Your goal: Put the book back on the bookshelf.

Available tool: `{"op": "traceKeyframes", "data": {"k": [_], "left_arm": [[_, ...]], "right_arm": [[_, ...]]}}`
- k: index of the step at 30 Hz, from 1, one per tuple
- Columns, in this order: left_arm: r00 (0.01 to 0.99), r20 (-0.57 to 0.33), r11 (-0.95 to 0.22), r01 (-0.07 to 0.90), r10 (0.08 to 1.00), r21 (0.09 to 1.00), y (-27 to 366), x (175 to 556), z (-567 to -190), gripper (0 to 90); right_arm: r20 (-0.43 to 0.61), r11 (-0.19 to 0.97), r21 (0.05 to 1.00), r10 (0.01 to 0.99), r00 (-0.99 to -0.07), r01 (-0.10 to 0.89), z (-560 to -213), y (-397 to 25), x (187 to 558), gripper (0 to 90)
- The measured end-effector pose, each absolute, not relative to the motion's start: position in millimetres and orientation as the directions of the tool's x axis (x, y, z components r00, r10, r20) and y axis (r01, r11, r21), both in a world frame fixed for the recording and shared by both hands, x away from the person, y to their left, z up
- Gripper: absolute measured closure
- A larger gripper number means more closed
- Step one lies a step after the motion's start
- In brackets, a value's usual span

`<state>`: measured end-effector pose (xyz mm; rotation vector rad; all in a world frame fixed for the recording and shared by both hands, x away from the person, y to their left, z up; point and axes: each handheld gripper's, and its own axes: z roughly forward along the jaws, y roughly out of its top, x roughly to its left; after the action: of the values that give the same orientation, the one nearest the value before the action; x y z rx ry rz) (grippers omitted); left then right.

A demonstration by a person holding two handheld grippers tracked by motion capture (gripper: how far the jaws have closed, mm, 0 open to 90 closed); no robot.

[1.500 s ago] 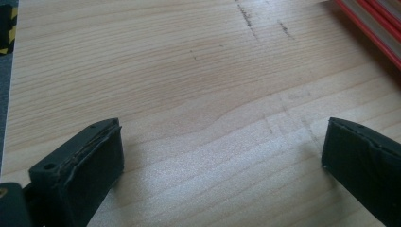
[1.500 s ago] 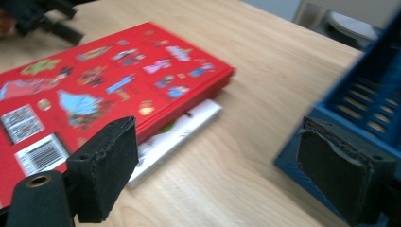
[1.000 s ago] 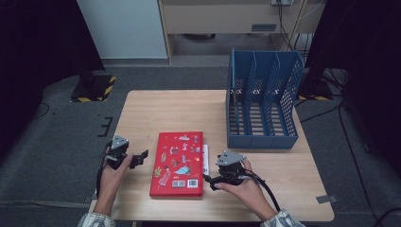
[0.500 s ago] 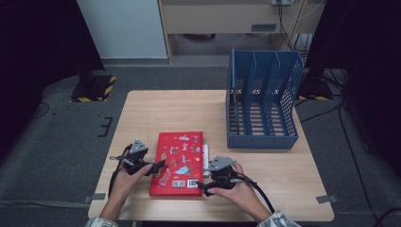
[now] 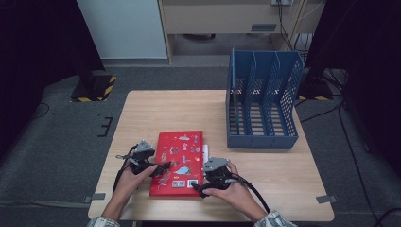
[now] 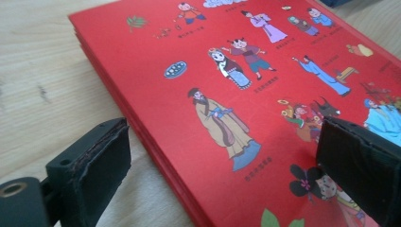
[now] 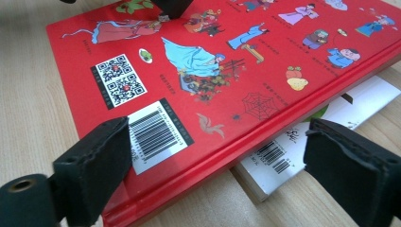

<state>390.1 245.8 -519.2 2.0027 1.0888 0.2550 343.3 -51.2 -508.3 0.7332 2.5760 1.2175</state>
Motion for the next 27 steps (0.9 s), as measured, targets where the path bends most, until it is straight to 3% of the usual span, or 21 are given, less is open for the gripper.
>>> {"op": "traceKeyframes", "data": {"k": [4,27], "left_arm": [[0.606,-0.232,-0.271,0.622,0.761,0.735,244,390,-522,3.2],[0.612,-0.201,-0.307,0.621,0.765,0.721,240,393,-515,4.2]], "right_arm": [[0.047,0.532,0.765,0.515,-0.856,0.362,-510,-51,348,4.9],[0.196,0.451,0.760,0.526,-0.827,0.467,-522,-50,365,1.3]]}}
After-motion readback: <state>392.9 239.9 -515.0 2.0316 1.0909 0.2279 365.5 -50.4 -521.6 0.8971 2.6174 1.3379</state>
